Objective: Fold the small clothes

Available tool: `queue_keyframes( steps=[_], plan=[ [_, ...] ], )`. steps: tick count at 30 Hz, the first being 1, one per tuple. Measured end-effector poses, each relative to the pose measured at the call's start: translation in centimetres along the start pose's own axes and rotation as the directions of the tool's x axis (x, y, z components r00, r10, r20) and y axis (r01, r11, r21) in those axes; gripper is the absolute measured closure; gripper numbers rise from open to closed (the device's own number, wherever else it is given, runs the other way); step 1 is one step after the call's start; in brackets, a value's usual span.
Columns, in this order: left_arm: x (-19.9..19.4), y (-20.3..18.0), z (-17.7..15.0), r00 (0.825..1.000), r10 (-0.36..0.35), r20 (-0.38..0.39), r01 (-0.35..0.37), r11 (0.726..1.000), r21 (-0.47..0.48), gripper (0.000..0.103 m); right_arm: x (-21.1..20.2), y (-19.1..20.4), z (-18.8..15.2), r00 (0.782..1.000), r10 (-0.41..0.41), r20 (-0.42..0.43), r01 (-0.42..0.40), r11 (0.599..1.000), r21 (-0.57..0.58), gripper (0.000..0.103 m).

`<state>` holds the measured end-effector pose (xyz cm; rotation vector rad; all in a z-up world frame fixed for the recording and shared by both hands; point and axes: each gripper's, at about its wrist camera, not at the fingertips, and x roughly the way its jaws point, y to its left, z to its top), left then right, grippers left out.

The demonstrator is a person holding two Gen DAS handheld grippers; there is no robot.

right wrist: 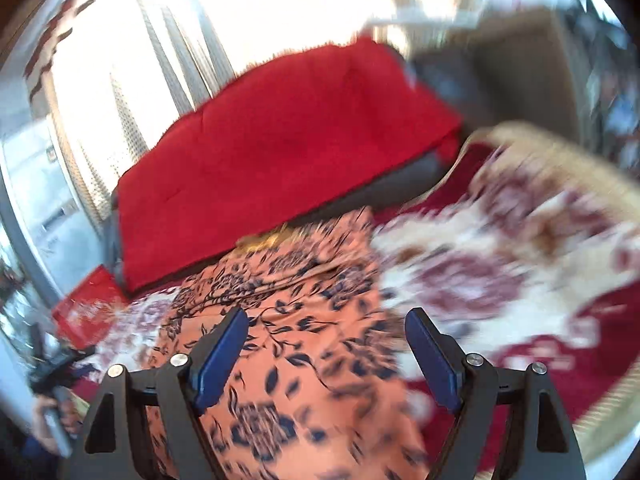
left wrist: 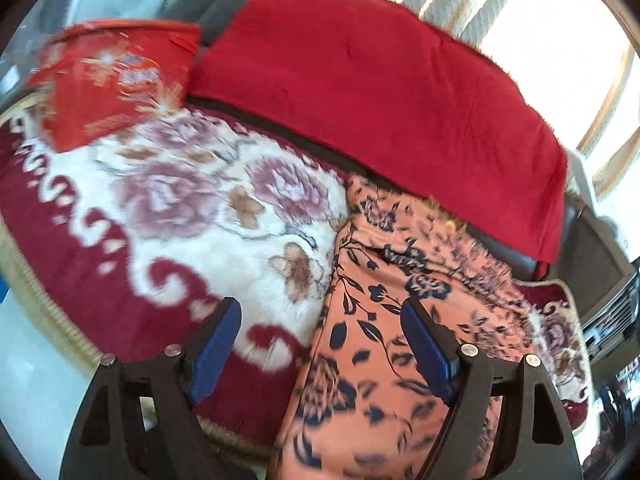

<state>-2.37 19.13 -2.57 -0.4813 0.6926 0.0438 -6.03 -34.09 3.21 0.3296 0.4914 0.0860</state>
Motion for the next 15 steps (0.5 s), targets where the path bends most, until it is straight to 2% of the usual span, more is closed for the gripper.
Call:
queue_keyframes(
  steps=[2, 4, 5, 6, 7, 8, 9, 10, 11, 12, 13, 15],
  plan=[
    [-3.3, -0.3, 0.3, 0.999, -0.011, 0.049, 0.011, 1.0, 0.016, 0.021, -5.1, 1.5, 0.6, 0.993, -0.055, 0.104, 0.065, 0.993, -0.098, 0.02],
    [-6.2, -1.0, 0.7, 0.993, -0.024, 0.114, 0.019, 0.999, 0.047, 0.021, -9.1, 2.4, 1.9, 0.978, -0.064, 0.2, 0.095, 0.984, -0.153, 0.02],
    [-7.5, -1.5, 1.0, 0.988, -0.042, 0.148, 0.034, 0.998, 0.059, 0.017, -11.0, 3.0, 2.5, 0.966, -0.058, 0.253, 0.103, 0.98, -0.17, 0.019],
    [-8.2, -1.7, 1.0, 0.985, -0.057, 0.162, 0.046, 0.997, 0.065, 0.014, -12.6, 3.6, 3.0, 0.952, -0.042, 0.303, 0.102, 0.978, -0.183, 0.016],
    [-8.3, -1.9, 0.9, 0.985, -0.059, 0.161, 0.049, 0.997, 0.066, 0.011, -13.4, 3.9, 3.4, 0.946, -0.024, 0.324, 0.091, 0.977, -0.193, 0.004],
    [-8.0, -1.8, 0.6, 0.988, -0.058, 0.147, 0.05, 0.997, 0.053, 0.01, -13.1, 3.9, 3.6, 0.952, -0.01, 0.307, 0.073, 0.978, -0.196, 0.0],
    [-7.6, -1.7, 0.2, 0.991, -0.06, 0.123, 0.056, 0.998, 0.039, 0.01, -12.5, 3.6, 3.5, 0.962, -0.003, 0.274, 0.056, 0.981, -0.186, 0.0],
    [-6.4, -1.4, -0.6, 0.995, -0.062, 0.077, 0.061, 0.998, 0.021, 0.01, -11.1, 2.6, 3.3, 0.981, 0.007, 0.192, 0.023, 0.988, -0.154, 0.0],
    [-5.3, -1.1, -1.4, 0.998, -0.05, 0.029, 0.05, 0.999, 0.007, 0.01, -8.7, 1.3, 2.7, 0.997, 0.025, 0.078, -0.017, 0.994, -0.104, 0.0],
    [-4.0, -0.8, -2.3, 0.999, -0.027, -0.032, 0.027, 1.0, -0.009, 0.011, -5.5, -0.5, 1.5, 0.997, 0.055, -0.053, -0.057, 0.998, -0.021, 0.0],
    [-2.3, -0.3, -3.6, 0.995, -0.024, -0.1, 0.021, 0.999, -0.03, 0.011, -2.5, -2.3, 0.0, 0.983, 0.089, -0.159, -0.079, 0.994, 0.069, 0.003],
    [-0.2, 0.2, -5.8, 0.982, -0.014, -0.187, 0.004, 0.999, -0.051, 0.011, 2.3, -5.8, -3.6, 0.939, 0.121, -0.322, -0.051, 0.975, 0.217, 0.019]
  ],
)
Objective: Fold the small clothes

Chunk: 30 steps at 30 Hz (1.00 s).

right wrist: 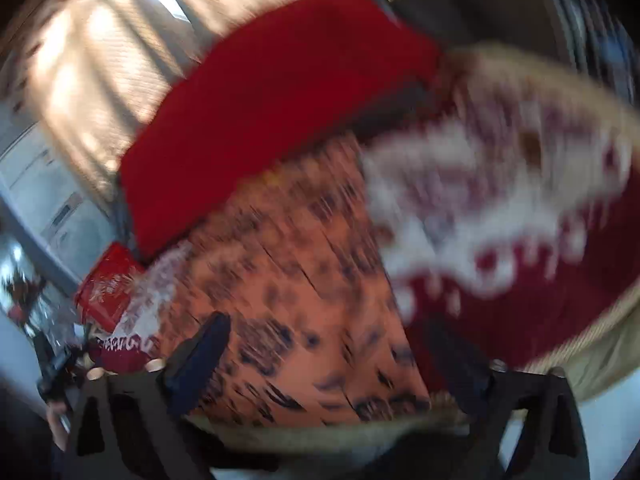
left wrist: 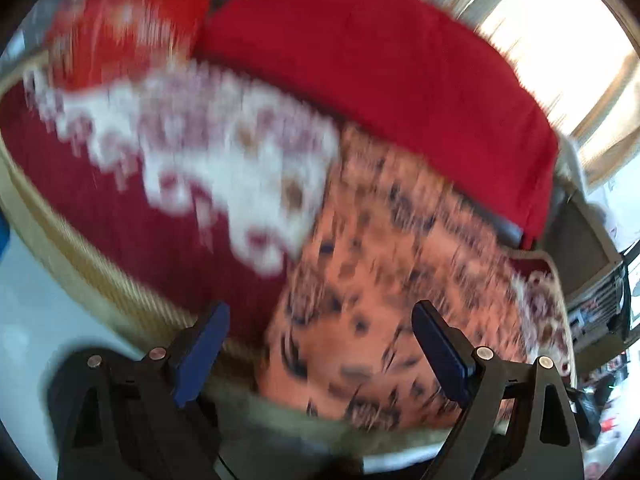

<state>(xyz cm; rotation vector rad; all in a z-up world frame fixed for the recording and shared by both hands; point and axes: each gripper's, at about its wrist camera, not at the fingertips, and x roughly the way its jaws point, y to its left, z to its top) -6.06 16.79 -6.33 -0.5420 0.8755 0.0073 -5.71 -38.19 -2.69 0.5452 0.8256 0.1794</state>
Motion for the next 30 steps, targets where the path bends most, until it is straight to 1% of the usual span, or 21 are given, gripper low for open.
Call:
queue_keyframes(
  steps=[1, 2, 3, 5, 7, 10, 12, 13, 15, 16, 17, 18, 19, 20, 21, 22, 23, 27, 28, 29, 30],
  plan=[
    [1.0, 0.2, -0.8, 0.999, 0.014, -0.038, -0.015, 1.0, -0.004, 0.012, 1.6, -1.5, -0.7, 0.999, 0.005, -0.04, -0.004, 0.999, 0.038, 0.028],
    [1.7, 0.4, -1.5, 0.998, 0.013, -0.062, -0.013, 1.0, -0.001, 0.012, 2.7, -2.4, -1.3, 0.998, -0.005, -0.06, 0.008, 0.998, 0.061, 0.031],
    [2.3, 0.4, -2.1, 0.997, 0.028, -0.075, -0.028, 1.0, 0.008, 0.012, 3.4, -3.0, -1.8, 0.997, -0.008, -0.071, 0.013, 0.997, 0.074, 0.031],
    [2.8, -0.4, -2.8, 0.995, 0.076, -0.059, -0.071, 0.994, 0.087, 0.012, 4.1, -3.6, -2.3, 0.997, 0.021, -0.076, -0.015, 0.996, 0.091, 0.031],
    [3.6, -1.1, -3.0, 0.991, 0.115, -0.064, -0.106, 0.985, 0.137, 0.012, 4.5, -4.2, -2.2, 0.996, 0.033, -0.083, -0.025, 0.995, 0.097, 0.031],
    [4.8, -1.1, -2.9, 0.986, 0.134, -0.095, -0.119, 0.982, 0.145, 0.012, 3.6, -5.1, -2.3, 0.994, 0.074, -0.084, -0.063, 0.99, 0.127, 0.031],
    [5.3, -0.8, -2.9, 0.984, 0.147, -0.1, -0.131, 0.98, 0.147, 0.012, 3.6, -4.8, -3.0, 0.993, 0.083, -0.081, -0.073, 0.99, 0.123, 0.031],
    [5.5, -0.7, -2.9, 0.983, 0.152, -0.107, -0.135, 0.98, 0.149, 0.014, 3.5, -4.8, -3.2, 0.993, 0.085, -0.08, -0.075, 0.99, 0.117, 0.031],
    [6.5, -0.5, -3.3, 0.978, 0.16, -0.131, -0.138, 0.977, 0.161, 0.034, 3.7, -4.7, -3.7, 0.993, 0.091, -0.078, -0.083, 0.991, 0.109, 0.031],
    [7.3, -0.3, -3.4, 0.972, 0.166, -0.165, -0.139, 0.977, 0.163, 0.052, 4.0, -4.6, -4.1, 0.992, 0.096, -0.078, -0.087, 0.99, 0.113, 0.032],
    [7.6, 0.0, -3.5, 0.969, 0.158, -0.191, -0.13, 0.98, 0.15, 0.064, 4.2, -4.9, -4.4, 0.991, 0.1, -0.084, -0.089, 0.988, 0.124, 0.038],
    [7.6, 0.2, -3.5, 0.968, 0.148, -0.202, -0.122, 0.983, 0.135, 0.067, 4.3, -5.0, -4.6, 0.992, 0.095, -0.088, -0.083, 0.988, 0.129, 0.04],
    [7.4, 0.2, -3.4, 0.969, 0.148, -0.197, -0.124, 0.984, 0.132, 0.073, 4.3, -5.0, -4.7, 0.992, 0.092, -0.087, -0.08, 0.989, 0.127, 0.044],
    [7.1, 0.1, -3.4, 0.972, 0.144, -0.185, -0.12, 0.983, 0.136, 0.093, 4.2, -5.0, -4.7, 0.992, 0.089, -0.089, -0.078, 0.989, 0.122, 0.051],
    [6.8, -0.1, -3.3, 0.971, 0.146, -0.188, -0.119, 0.982, 0.148, 0.094, 4.1, -5.1, -4.7, 0.992, 0.083, -0.097, -0.072, 0.99, 0.117, 0.057],
    [6.3, -0.4, -3.3, 0.974, 0.151, -0.169, -0.124, 0.979, 0.159, 0.094, 3.9, -5.1, -4.7, 0.992, 0.072, -0.103, -0.061, 0.992, 0.111, 0.071],
    [6.0, -0.6, -3.2, 0.977, 0.151, -0.153, -0.126, 0.979, 0.163, 0.094, 3.7, -5.3, -4.8, 0.992, 0.069, -0.107, -0.057, 0.992, 0.11, 0.074],
    [5.7, -0.9, -3.3, 0.981, 0.146, -0.128, -0.124, 0.978, 0.165, 0.093, 3.1, -5.2, -5.3, 0.991, 0.088, -0.102, -0.078, 0.992, 0.104, 0.073],
    [5.9, -0.8, -3.4, 0.979, 0.151, -0.135, -0.129, 0.979, 0.159, 0.088, 3.2, -5.3, -5.4, 0.99, 0.089, -0.111, -0.077, 0.99, 0.115, 0.071],
    [6.3, -0.7, -3.4, 0.976, 0.156, -0.149, -0.134, 0.98, 0.147, 0.07, 3.6, -5.6, -5.4, 0.989, 0.082, -0.121, -0.066, 0.989, 0.13, 0.07],
    [6.5, -0.6, -3.4, 0.973, 0.162, -0.163, -0.142, 0.981, 0.129, 0.061, 3.9, -6.0, -5.4, 0.987, 0.092, -0.129, -0.071, 0.986, 0.153, 0.07]
  ],
)
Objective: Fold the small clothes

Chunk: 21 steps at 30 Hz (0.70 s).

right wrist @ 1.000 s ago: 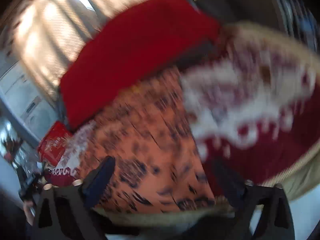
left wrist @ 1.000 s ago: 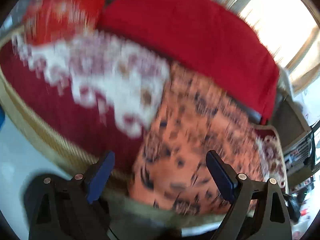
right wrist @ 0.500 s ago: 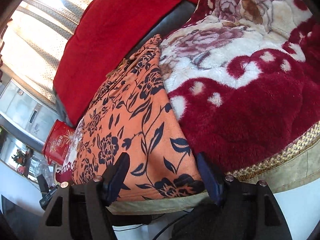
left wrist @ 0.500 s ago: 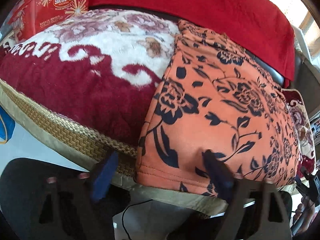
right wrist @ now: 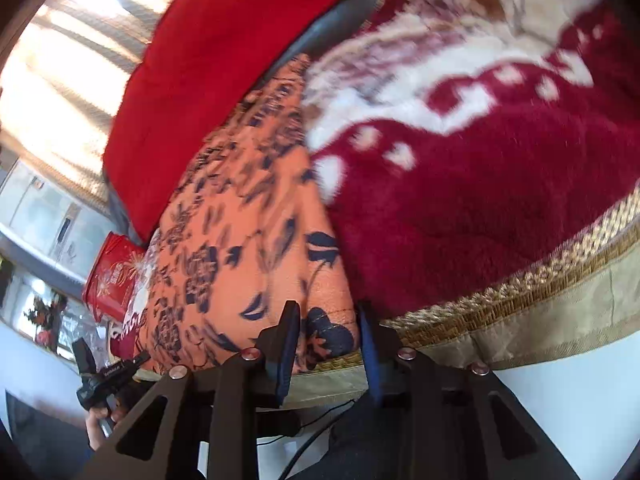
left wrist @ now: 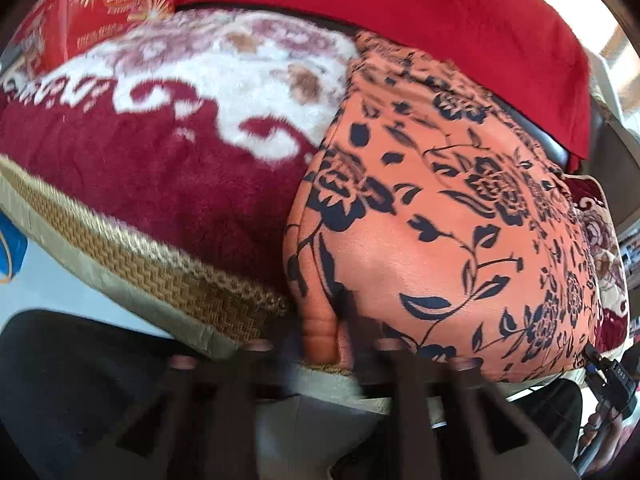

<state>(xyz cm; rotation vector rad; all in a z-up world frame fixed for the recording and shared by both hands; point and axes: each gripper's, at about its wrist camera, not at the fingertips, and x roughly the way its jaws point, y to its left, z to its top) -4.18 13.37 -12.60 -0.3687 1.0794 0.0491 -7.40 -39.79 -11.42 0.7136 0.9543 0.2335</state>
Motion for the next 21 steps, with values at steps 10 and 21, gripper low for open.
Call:
queue_keyframes(
  steps=[10, 21],
  plan=[
    [-6.1, -0.8, 1.2, 0.983, -0.087, 0.163, 0.088, 0.996, 0.005, 0.095, -2.8, 1.1, 0.9, 0.98, 0.177, 0.092, -0.185, 0.979, 0.085, 0.095],
    [-2.0, 0.0, 0.7, 0.996, -0.013, 0.089, 0.013, 1.0, 0.001, 0.095, -0.4, -0.9, 0.9, 0.974, 0.186, 0.129, -0.205, 0.966, 0.157, 0.092]
  ],
)
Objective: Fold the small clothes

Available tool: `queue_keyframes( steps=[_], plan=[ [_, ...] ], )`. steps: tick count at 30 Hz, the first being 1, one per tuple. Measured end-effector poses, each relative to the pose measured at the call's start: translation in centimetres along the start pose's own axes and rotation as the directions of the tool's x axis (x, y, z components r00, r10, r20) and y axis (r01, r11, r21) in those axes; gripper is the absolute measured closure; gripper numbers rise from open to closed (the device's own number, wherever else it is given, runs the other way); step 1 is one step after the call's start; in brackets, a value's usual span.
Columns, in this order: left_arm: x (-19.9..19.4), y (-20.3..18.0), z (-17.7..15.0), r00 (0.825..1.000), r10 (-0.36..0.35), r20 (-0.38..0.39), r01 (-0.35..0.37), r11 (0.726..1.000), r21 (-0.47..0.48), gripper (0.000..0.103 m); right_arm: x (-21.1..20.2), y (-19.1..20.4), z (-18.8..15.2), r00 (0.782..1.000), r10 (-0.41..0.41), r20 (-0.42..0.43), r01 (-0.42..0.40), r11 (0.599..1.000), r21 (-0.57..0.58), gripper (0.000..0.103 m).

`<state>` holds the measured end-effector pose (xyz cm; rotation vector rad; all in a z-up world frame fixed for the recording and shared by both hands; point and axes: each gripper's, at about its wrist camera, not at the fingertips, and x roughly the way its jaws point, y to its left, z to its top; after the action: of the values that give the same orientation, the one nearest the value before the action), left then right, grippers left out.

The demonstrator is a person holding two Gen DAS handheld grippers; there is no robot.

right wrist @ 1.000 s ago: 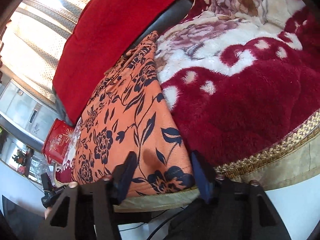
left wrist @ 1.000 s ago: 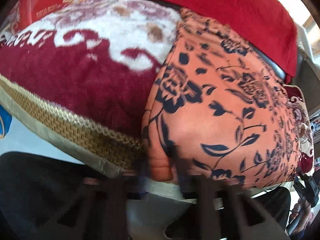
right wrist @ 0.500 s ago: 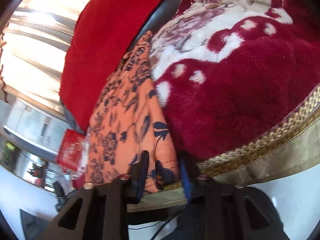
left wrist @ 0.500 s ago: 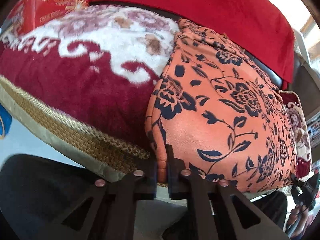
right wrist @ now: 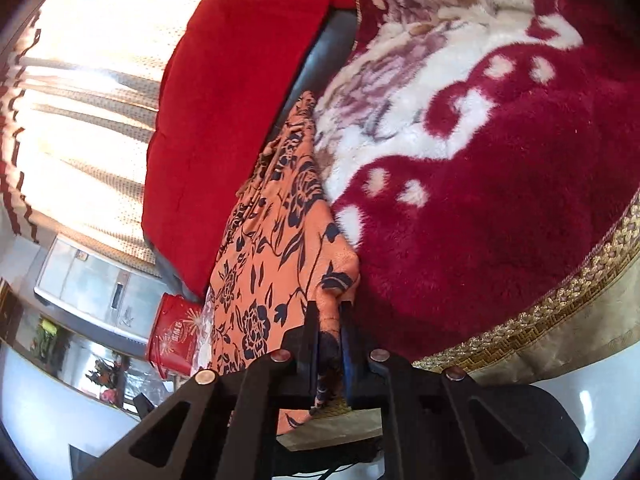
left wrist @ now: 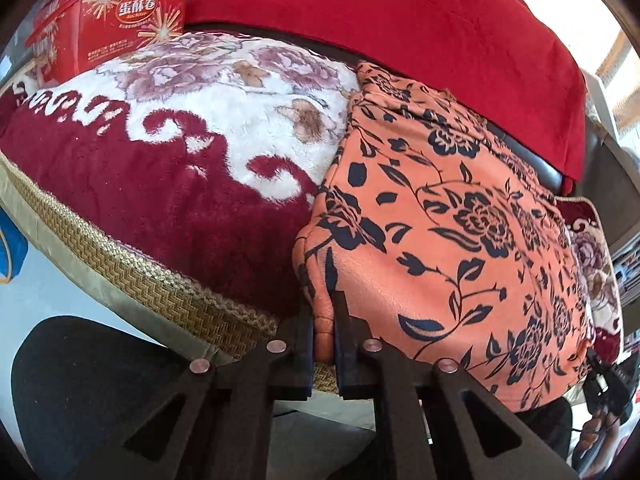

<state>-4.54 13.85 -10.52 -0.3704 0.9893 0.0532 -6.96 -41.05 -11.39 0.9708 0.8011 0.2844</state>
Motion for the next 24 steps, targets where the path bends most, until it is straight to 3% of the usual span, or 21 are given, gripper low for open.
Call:
queue_keyframes(
  steps=[3, 5, 6, 7, 9, 16, 20, 24],
  plan=[
    [1.1, 0.2, 0.2, 0.999, -0.008, -0.047, 0.007, 0.999, -0.034, 0.085, 0.8, -1.0, 0.2, 0.999, -0.019, -0.038, 0.021, 0.999, 0.045, 0.087],
    [1.1, 0.4, 0.2, 0.999, -0.01, -0.042, 0.008, 0.999, -0.046, 0.084, 1.0, -1.3, 0.1, 0.999, -0.021, -0.041, 0.023, 0.999, 0.047, 0.088],
    [1.2, 0.2, 0.3, 0.999, -0.001, -0.039, 0.0, 0.999, -0.038, 0.086, 1.0, -1.3, 0.2, 0.999, -0.025, -0.041, 0.026, 0.999, 0.034, 0.088],
    [1.2, 0.1, 0.4, 0.999, 0.0, -0.034, -0.001, 1.0, -0.027, 0.095, 1.1, -1.1, 0.2, 0.999, -0.027, -0.045, 0.028, 0.999, 0.02, 0.088],
    [0.6, -0.1, 0.4, 1.0, -0.003, -0.015, 0.003, 1.0, -0.014, 0.096, 1.5, -0.5, 0.4, 0.996, -0.049, -0.068, 0.05, 0.999, 0.001, 0.09],
    [-3.4, -0.3, 1.3, 0.995, -0.053, 0.084, 0.056, 0.998, -0.032, 0.096, -1.1, 2.3, 0.7, 1.0, 0.01, -0.026, -0.011, 0.999, -0.039, 0.092],
    [-0.1, 0.4, 1.3, 0.999, -0.03, -0.02, 0.029, 0.999, -0.043, 0.096, 0.7, -0.2, 0.8, 0.996, -0.018, -0.088, 0.019, 1.0, 0.016, 0.092],
    [0.5, 0.4, 0.9, 0.999, -0.033, -0.021, 0.032, 0.999, -0.028, 0.096, 0.9, -1.0, 0.5, 0.996, -0.011, -0.089, 0.014, 0.999, 0.033, 0.087]
  ],
)
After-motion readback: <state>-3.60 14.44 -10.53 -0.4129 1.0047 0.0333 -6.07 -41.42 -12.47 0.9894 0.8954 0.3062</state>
